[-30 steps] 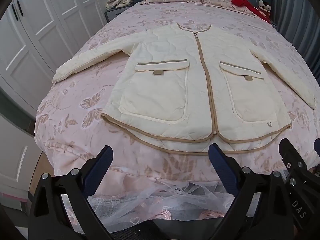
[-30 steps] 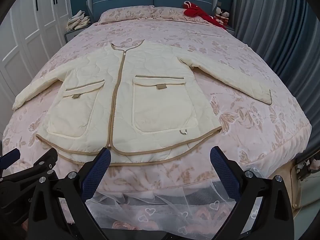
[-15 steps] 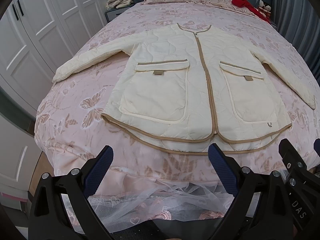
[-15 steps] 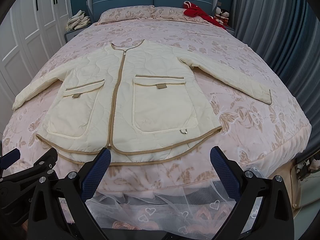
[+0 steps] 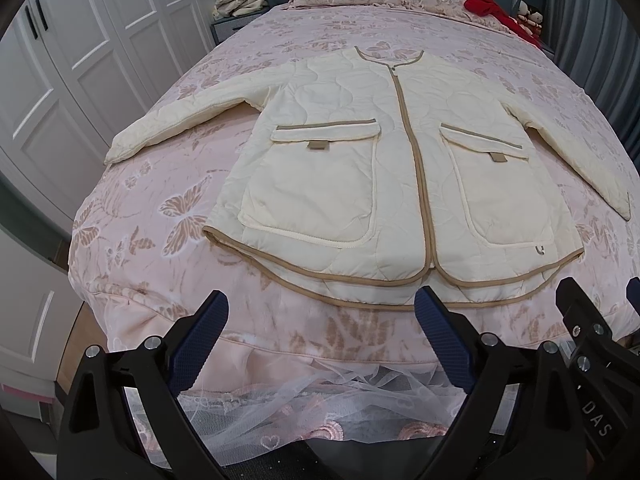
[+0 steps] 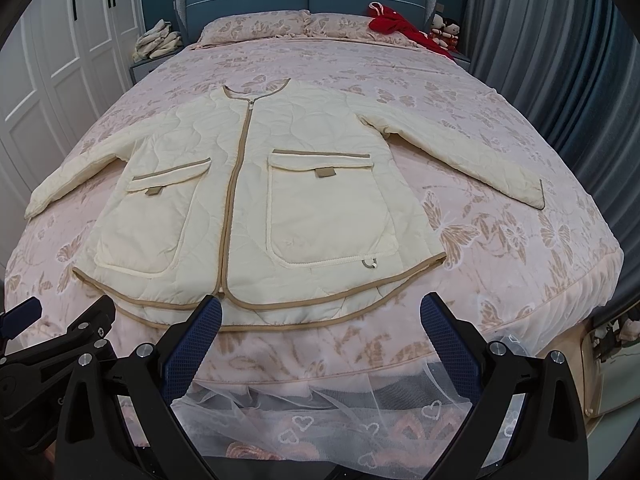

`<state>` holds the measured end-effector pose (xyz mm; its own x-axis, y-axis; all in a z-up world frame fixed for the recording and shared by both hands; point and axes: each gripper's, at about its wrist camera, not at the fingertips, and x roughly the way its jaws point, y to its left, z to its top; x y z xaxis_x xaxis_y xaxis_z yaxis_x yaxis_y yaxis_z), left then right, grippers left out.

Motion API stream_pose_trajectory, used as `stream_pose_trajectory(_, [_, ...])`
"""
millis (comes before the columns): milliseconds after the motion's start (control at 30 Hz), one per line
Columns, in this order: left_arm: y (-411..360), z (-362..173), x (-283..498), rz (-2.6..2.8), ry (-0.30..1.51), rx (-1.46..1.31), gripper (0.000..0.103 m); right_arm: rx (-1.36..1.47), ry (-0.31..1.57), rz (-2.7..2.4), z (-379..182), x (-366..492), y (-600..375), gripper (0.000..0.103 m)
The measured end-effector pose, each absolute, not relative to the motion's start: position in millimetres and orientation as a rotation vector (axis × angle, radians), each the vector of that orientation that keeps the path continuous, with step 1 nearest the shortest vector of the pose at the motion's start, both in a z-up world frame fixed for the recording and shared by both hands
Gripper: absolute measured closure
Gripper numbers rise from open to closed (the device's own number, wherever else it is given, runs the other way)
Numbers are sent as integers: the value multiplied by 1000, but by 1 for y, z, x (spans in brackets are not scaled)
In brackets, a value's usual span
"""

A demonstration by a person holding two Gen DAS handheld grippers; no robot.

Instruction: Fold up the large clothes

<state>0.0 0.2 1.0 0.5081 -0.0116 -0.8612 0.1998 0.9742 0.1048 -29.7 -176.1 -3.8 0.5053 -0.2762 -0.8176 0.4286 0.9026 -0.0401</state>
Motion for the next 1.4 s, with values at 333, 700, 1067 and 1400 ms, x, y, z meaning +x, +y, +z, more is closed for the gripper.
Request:
stream_pose_trajectory(333, [0,1,0,-130,1032,200,12,176,951,-428,-4,-30,-176,5])
stream_pose_trajectory(700, [1,1,0,-129,1030,198,13,176,949,-427,-5,-36,-176,5])
stream_pose_trajectory(1067, [3,6,1,-142,1007,185,13,170,924,-418,5,-31,-172,5])
stream_pose_trajectory(1400, [6,14,1,-135,990,177,13,160,916,-402,5,-34,-173,5])
